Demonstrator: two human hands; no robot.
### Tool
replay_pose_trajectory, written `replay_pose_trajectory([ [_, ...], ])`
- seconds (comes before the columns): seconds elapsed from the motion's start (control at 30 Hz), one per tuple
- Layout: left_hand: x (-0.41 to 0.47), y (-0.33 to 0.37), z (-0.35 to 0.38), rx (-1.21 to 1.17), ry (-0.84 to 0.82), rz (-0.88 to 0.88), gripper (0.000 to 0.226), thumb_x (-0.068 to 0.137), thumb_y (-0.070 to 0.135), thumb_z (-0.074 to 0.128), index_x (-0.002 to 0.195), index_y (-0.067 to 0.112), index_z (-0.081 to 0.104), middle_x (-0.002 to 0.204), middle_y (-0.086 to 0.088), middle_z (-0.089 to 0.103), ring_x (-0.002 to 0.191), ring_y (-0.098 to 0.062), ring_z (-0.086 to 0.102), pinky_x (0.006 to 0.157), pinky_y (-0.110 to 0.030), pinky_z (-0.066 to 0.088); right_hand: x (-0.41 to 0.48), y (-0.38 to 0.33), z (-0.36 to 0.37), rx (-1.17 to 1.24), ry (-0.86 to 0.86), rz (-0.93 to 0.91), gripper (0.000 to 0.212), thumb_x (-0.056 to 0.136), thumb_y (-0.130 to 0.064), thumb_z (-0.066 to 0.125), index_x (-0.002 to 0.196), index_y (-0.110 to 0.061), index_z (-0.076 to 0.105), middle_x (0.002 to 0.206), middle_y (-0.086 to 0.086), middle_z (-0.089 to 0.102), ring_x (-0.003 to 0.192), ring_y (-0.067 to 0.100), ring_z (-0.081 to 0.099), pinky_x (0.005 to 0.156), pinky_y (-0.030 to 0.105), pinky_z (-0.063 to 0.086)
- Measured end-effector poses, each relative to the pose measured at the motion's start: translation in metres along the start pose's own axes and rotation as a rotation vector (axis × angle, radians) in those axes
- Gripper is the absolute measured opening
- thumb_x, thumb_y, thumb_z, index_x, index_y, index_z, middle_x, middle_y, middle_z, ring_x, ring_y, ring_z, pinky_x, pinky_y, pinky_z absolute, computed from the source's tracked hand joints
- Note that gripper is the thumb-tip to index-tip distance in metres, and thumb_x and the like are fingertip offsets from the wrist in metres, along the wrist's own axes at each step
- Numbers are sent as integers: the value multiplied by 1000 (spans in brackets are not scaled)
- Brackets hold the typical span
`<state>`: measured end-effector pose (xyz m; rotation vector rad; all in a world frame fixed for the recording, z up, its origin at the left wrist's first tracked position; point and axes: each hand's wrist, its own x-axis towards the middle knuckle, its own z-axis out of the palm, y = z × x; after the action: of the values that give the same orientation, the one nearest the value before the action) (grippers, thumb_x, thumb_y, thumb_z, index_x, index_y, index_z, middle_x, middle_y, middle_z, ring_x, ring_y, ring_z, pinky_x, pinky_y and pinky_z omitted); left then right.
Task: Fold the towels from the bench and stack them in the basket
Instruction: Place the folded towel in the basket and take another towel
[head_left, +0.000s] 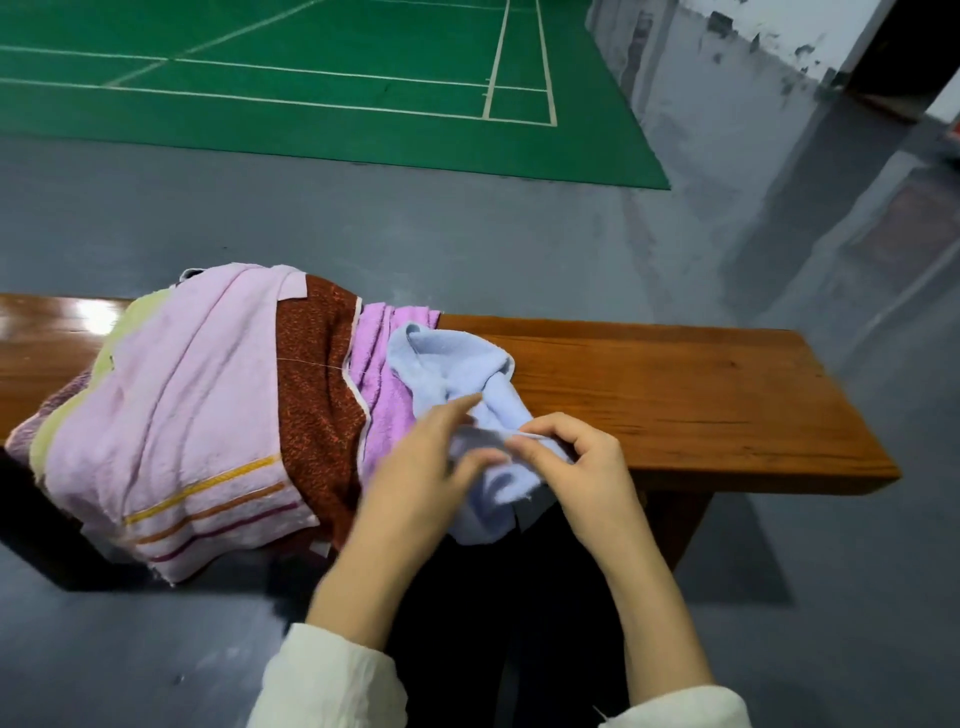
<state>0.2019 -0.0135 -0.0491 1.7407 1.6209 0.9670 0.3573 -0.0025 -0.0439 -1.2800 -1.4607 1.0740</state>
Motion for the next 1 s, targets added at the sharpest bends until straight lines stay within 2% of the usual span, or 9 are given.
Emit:
replay_pose_trajectory([
  [0.1,-3,19,20,-51,-124,77,56,76,45,55,129,26,56,119,8,64,106,0,56,94,-14,41,1,-2,0,104,16,-52,15,82,-2,69,73,-14,67,68,-9,65,69,-1,55,66,13,42],
  [0.17,0,16,17,-38,-74,57,43,74,47,56,108,23,68,99,3,73,92,-10,65,84,-26,49,0,-3,-5,84,4,-53,17,81,-1,70,71,-15,69,70,-4,69,70,1,58,67,13,43],
  [0.23,2,7,8,-45,-22,50,39,70,52,59,85,18,71,78,4,72,76,-10,65,71,-23,48,-3,-2,-7,45,-14,-22,19,79,-4,72,68,-20,71,71,-3,70,69,1,59,67,13,43],
  [0.37,2,-10,-11,-29,180,57,23,76,34,64,72,12,69,69,3,69,65,-9,62,63,-18,44,-2,3,-15,-15,4,31,17,76,-7,75,65,-20,70,66,-8,68,66,1,58,66,14,43],
  [0.57,2,-27,-21,149,276,-81,16,83,31,70,76,17,67,73,1,67,74,-20,63,71,-37,48,2,3,-7,-48,-37,-14,15,88,-11,64,74,-13,65,70,-12,62,70,0,53,67,17,41],
  [0.67,2,-12,-18,-32,108,3,25,78,33,72,101,26,67,98,7,66,92,-3,60,82,-19,47,3,-2,0,55,-18,-52,14,89,-6,63,75,-10,63,72,-12,61,72,-1,53,70,14,41],
  [0.77,3,7,-6,-145,-72,91,42,71,33,71,112,30,62,102,10,66,92,5,57,75,-7,40,2,-8,6,117,-81,-60,20,85,-2,66,69,-16,66,68,-11,65,71,-1,58,70,14,42],
  [0.9,3,5,-6,-55,14,93,23,68,34,73,74,13,68,71,3,67,66,-2,56,64,-16,42,1,-5,2,93,-91,1,16,79,-5,73,66,-13,70,66,-5,68,68,3,59,69,16,44],
  [1.0,3,-8,-19,-38,159,97,22,73,27,78,65,11,65,63,4,63,63,4,54,61,-12,39,2,2,-9,38,-71,46,12,77,-6,75,67,-13,71,67,-4,67,67,3,58,68,17,44],
])
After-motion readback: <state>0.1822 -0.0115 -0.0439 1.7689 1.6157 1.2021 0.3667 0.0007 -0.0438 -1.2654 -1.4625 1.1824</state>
